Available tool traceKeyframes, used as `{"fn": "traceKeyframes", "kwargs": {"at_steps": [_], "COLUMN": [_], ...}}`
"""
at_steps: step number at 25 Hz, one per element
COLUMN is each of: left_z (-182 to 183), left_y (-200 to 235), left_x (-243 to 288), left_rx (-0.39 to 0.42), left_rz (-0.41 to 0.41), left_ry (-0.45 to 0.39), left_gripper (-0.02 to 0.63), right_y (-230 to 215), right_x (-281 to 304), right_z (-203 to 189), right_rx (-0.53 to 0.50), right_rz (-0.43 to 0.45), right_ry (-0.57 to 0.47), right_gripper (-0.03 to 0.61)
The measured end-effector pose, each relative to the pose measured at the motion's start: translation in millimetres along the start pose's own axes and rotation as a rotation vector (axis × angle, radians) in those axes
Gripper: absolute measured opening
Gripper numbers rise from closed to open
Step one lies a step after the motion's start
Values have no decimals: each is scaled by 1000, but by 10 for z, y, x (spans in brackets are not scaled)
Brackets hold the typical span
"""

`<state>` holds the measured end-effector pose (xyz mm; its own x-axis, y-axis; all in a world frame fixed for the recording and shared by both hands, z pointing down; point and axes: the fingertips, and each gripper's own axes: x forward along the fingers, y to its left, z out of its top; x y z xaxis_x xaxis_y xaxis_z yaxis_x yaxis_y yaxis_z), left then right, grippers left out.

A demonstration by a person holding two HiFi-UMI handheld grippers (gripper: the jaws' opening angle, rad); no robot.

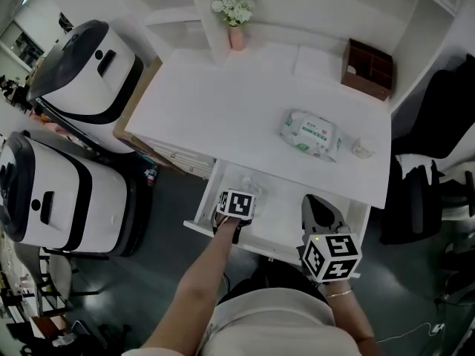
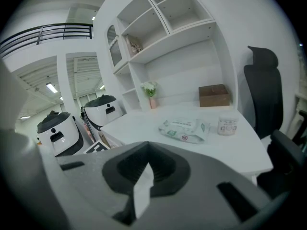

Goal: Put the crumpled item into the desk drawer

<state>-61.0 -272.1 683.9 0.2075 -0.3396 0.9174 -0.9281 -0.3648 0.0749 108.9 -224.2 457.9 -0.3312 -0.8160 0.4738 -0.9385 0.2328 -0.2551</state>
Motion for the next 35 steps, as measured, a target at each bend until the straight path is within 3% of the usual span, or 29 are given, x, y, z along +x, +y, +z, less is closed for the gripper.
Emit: {"fn": "traceKeyframes", "kwargs": {"at_steps": [7,18,26,35], "left_z": [-110,-113,1,233], "left_y": [59,97,201,295], "left_x": [104,134,-69,-592], "left_rx": [-24,-82,-134,-187], "left_rz": [-2,-29,-14,4], "left_ry": [45,49,-48,-227], "left_gripper": [74,117,127,123], "right_y": [-21,-54,49,205], "right_x": [52,96,134,151], "right_z": [7,-33,-37,-7], "right_rx": [-1,7,0,-17], "right_rz": [5,-4,16,53], "right_ry": [12,32,37,29], "right_gripper": [2,2,2,2]}}
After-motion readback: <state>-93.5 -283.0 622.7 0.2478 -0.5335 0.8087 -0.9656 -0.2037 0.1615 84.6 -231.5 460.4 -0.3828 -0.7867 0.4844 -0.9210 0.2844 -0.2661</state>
